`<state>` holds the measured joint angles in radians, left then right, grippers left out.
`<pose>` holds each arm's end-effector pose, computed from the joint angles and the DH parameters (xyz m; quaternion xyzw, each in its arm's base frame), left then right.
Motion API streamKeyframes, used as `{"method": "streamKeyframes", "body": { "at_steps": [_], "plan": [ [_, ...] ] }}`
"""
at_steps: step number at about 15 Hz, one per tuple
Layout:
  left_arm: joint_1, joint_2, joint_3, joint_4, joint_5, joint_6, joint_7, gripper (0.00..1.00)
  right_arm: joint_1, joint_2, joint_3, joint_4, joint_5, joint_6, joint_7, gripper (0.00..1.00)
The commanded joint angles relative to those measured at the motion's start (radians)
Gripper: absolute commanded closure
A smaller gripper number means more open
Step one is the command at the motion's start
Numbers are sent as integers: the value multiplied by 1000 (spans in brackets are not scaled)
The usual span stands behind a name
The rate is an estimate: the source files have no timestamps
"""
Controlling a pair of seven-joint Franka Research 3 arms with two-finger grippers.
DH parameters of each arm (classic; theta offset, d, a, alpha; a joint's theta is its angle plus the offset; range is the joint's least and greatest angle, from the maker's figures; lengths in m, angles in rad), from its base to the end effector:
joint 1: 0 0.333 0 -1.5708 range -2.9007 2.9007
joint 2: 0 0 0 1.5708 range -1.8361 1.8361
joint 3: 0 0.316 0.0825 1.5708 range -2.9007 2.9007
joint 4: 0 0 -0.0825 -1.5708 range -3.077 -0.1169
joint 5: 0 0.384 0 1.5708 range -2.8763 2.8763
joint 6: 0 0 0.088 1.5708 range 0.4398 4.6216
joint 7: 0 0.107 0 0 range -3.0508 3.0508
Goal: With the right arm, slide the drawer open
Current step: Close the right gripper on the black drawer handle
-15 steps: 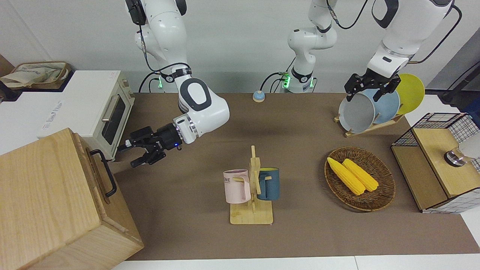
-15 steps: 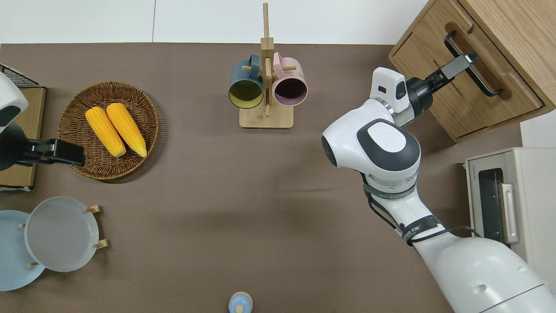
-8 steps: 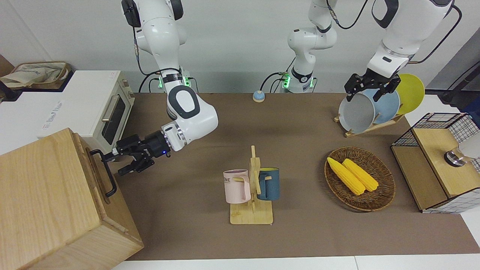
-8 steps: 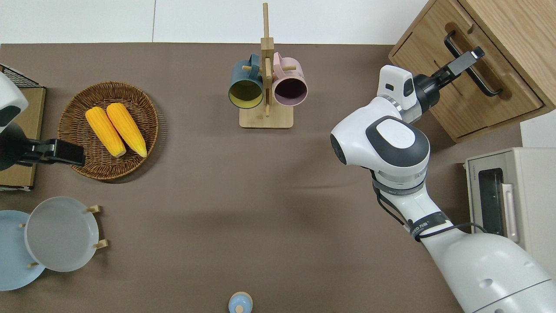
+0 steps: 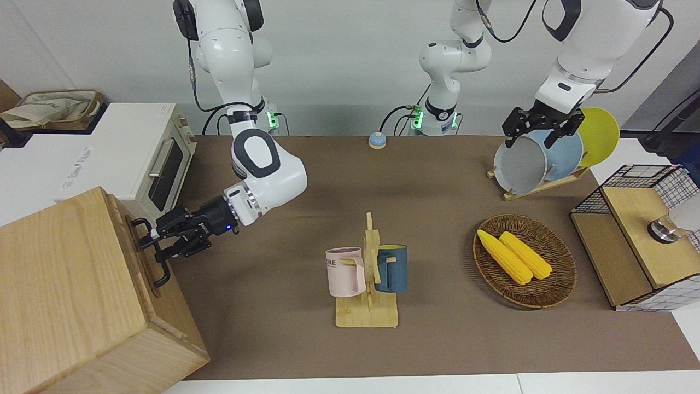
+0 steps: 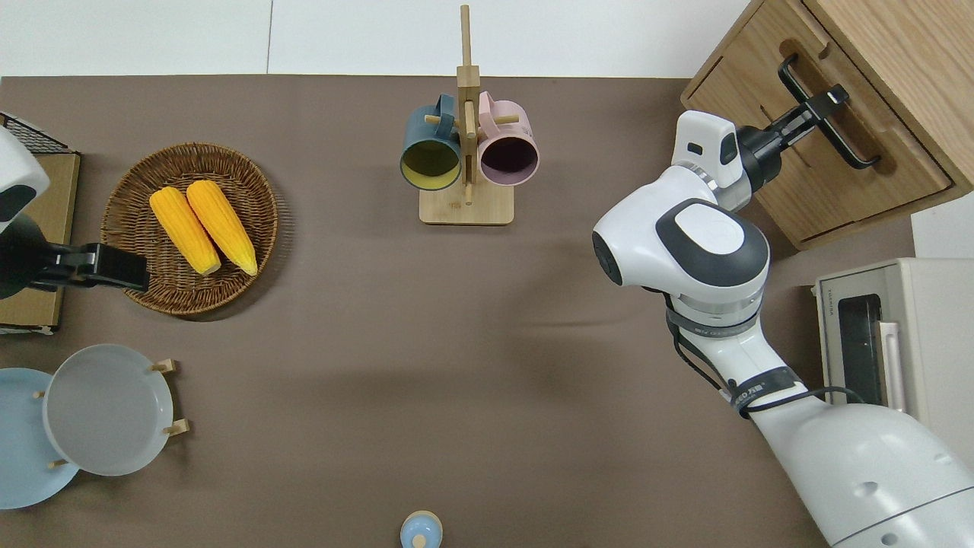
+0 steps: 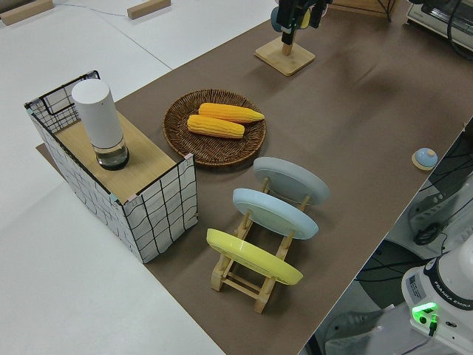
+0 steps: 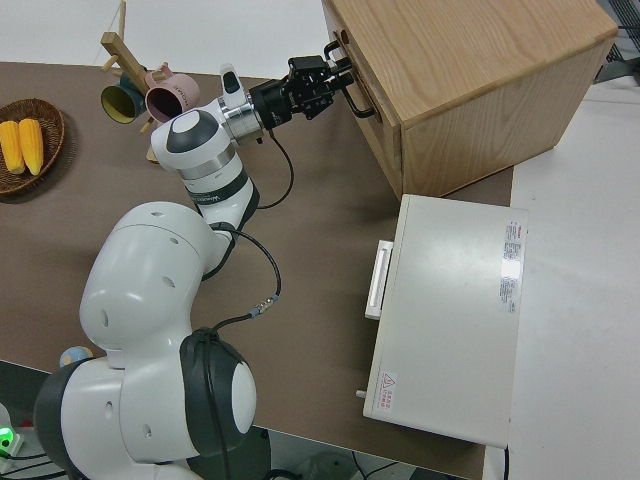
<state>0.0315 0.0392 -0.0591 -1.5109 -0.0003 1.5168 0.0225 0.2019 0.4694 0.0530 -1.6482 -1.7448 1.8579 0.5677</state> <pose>0.5612 -0.0148 0.6261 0.9995 -0.0250 -0.0166 0.0013 0.6902 0.0950 0.3987 0.6871 0.2046 0.2023 0.6672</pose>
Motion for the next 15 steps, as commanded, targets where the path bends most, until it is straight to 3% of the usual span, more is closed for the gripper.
{"method": "streamKeyframes", "body": {
  "at_steps": [1, 15],
  "plan": [
    [5, 11, -7, 24, 17, -20, 10, 7, -36, 0, 10, 1, -39, 47, 11, 992],
    [5, 11, -7, 24, 17, -20, 10, 5, 10, 0, 10, -7, -25, 29, 3, 1000]
  ]
}}
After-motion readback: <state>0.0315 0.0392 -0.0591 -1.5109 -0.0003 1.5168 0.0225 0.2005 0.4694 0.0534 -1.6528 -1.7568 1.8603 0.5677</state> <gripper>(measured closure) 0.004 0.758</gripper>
